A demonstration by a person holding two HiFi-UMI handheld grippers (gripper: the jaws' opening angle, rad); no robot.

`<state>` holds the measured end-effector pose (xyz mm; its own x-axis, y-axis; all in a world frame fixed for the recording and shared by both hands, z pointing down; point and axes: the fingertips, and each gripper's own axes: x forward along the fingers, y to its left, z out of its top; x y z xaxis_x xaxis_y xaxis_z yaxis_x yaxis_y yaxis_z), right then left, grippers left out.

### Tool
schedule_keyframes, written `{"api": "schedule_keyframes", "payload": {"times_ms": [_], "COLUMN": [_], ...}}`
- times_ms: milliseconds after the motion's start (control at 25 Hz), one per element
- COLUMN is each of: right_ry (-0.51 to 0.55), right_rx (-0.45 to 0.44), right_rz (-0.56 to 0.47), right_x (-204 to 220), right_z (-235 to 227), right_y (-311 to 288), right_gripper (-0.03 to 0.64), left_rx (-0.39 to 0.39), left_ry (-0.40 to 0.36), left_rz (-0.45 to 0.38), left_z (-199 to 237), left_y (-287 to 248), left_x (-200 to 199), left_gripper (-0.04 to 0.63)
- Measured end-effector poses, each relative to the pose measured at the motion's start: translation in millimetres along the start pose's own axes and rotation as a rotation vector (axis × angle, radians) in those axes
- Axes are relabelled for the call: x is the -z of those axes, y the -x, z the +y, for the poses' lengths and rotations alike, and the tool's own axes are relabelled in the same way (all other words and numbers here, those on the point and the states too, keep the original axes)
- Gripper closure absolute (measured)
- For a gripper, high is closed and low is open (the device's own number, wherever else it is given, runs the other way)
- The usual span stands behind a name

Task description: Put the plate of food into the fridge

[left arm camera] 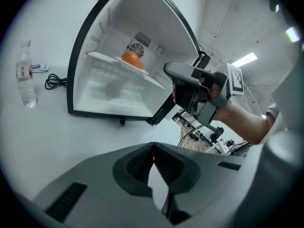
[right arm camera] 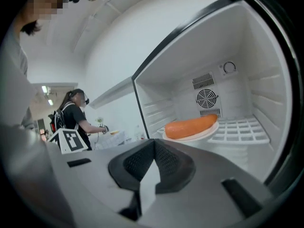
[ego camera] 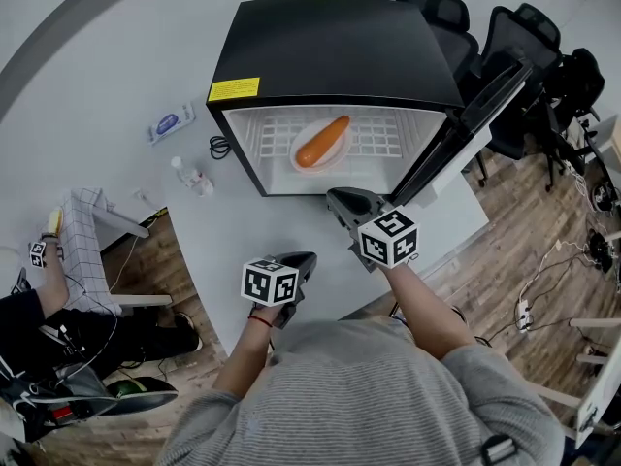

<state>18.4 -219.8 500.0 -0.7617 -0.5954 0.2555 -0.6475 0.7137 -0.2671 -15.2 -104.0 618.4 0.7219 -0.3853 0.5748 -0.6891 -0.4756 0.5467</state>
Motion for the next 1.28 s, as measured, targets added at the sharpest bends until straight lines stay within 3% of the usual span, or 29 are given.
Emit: {"api": "schedule_keyframes", "payload": {"times_ms": [280, 560, 720, 840, 1280], "right_ry": [0.387, 0.864, 1.0, 1.074, 1.361], "right_rx": [0.108, 0.272, 0.299, 0.318, 0.381], "right_rz": [0.116, 0.208, 0.252, 0.297, 0.437], "right_x": [3, -2, -1, 5, 25], "right_z": [-9, -23, -26, -31, -49], "right_y": [-1, -7, -15, -21, -47], "right_gripper": [0.603, 0.601, 0.589, 0.513, 0.512], "left_rx": [-0.001, -0.002, -0.003, -0.004, -0.006], "left_ry": [-0.001, -0.003, 0.003, 0.008, 0.016], "left_rz": [0.0, 0.0, -0.008, -0.012, -0.032], "left_z": [-2, -2, -2, 0, 5], "left_y": [-1, -2, -1, 0, 3], "left_x": [0, 1, -1, 0, -7], "left_gripper": [0.584, 0.584, 0.584, 0.584, 0.584]}}
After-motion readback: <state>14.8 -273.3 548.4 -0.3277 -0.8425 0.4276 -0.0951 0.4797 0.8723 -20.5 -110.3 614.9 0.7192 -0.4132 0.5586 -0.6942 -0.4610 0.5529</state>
